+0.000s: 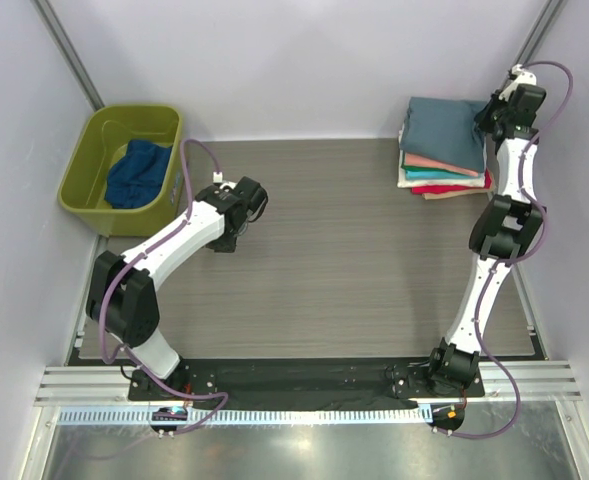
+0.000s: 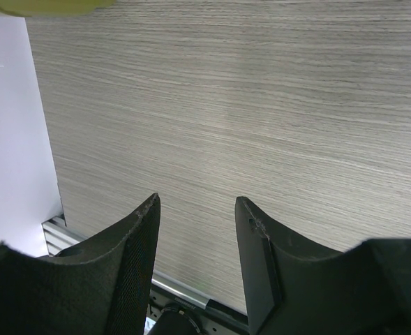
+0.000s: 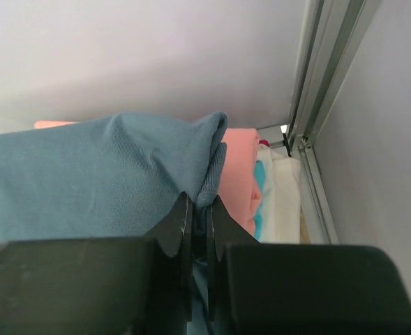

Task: Fold and stack the t-shirts

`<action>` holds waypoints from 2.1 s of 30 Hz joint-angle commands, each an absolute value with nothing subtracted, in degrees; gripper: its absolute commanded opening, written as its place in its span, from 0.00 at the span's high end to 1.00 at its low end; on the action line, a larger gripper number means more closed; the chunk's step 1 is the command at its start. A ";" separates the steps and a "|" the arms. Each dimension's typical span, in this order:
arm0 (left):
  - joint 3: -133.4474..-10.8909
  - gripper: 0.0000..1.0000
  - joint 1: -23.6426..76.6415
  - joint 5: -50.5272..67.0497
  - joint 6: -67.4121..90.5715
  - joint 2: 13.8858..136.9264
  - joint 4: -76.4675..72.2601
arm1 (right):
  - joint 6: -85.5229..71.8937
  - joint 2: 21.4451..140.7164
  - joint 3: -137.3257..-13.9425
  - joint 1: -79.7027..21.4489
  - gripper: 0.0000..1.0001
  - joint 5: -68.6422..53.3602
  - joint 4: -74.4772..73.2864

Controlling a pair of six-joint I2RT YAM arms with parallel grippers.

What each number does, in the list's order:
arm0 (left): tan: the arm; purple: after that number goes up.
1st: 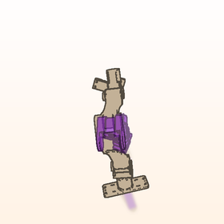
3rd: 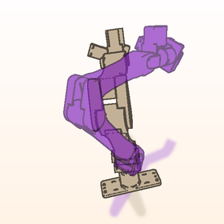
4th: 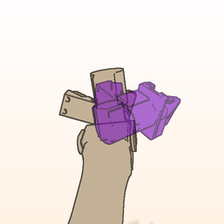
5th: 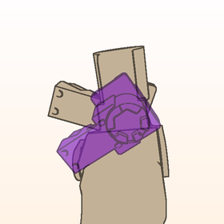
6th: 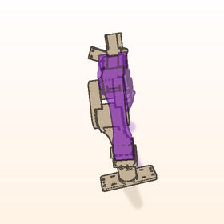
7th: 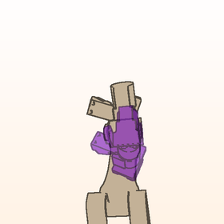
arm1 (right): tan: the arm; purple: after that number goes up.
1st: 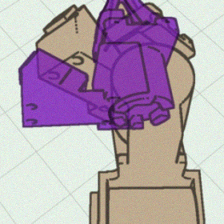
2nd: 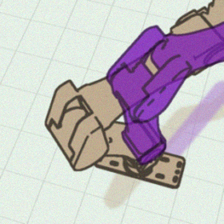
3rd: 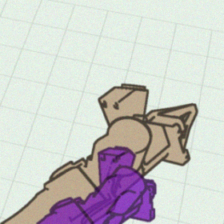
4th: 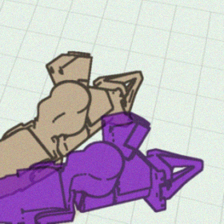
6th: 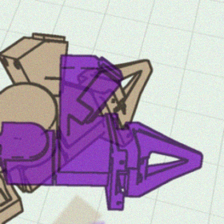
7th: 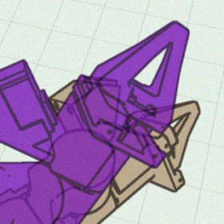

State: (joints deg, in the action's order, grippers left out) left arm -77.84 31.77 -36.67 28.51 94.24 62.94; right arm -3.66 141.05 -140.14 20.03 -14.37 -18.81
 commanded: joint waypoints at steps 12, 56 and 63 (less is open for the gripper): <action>-78.05 0.51 31.91 -38.32 29.79 93.16 63.28 | -5.89 139.40 -132.90 20.13 0.59 -6.33 -10.28; -78.05 0.47 31.99 -35.68 28.48 82.19 60.91 | -28.84 79.04 -66.39 6.09 0.00 -4.75 -10.91; -75.94 0.08 31.99 -37.18 27.69 73.66 57.22 | -30.84 71.21 -47.57 -11.23 0.00 -13.00 -1.86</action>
